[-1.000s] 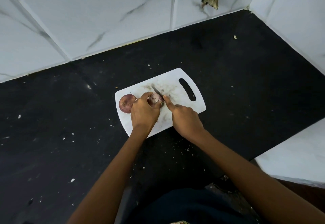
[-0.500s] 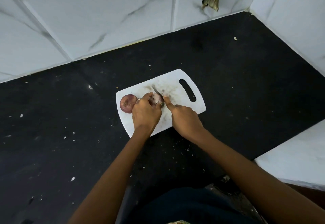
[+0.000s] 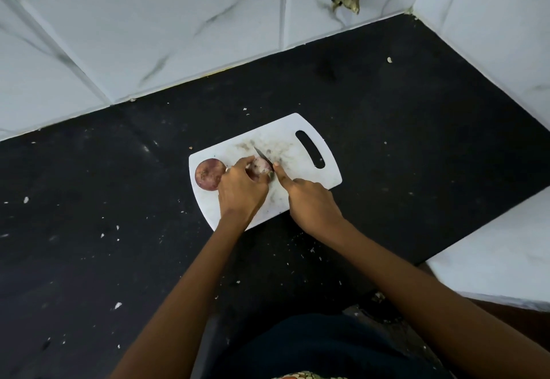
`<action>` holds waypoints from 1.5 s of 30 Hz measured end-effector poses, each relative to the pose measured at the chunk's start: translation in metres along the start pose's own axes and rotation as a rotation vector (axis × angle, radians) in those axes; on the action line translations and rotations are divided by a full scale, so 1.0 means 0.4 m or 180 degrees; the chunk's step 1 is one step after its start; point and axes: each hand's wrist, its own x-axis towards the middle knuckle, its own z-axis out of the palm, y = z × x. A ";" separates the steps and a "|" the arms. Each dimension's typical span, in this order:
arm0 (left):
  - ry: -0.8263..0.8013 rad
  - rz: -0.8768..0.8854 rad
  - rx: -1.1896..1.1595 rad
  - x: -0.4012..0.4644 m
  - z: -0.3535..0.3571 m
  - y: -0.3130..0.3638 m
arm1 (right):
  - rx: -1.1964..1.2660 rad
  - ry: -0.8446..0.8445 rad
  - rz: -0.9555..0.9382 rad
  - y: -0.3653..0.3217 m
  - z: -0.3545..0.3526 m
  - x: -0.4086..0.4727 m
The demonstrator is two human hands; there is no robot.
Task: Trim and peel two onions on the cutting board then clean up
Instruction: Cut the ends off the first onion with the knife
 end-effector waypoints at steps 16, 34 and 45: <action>-0.0096 0.0708 0.1059 -0.056 0.012 -0.006 | -0.0103 -0.0007 -0.0023 0.000 -0.031 -0.001; -0.0194 0.0709 0.1213 -0.005 0.007 0.021 | 0.0385 -0.0162 0.0124 0.028 -0.026 0.025; -0.0138 0.0385 0.0753 0.012 0.000 0.022 | 0.0368 -0.0089 0.0119 0.012 -0.029 0.038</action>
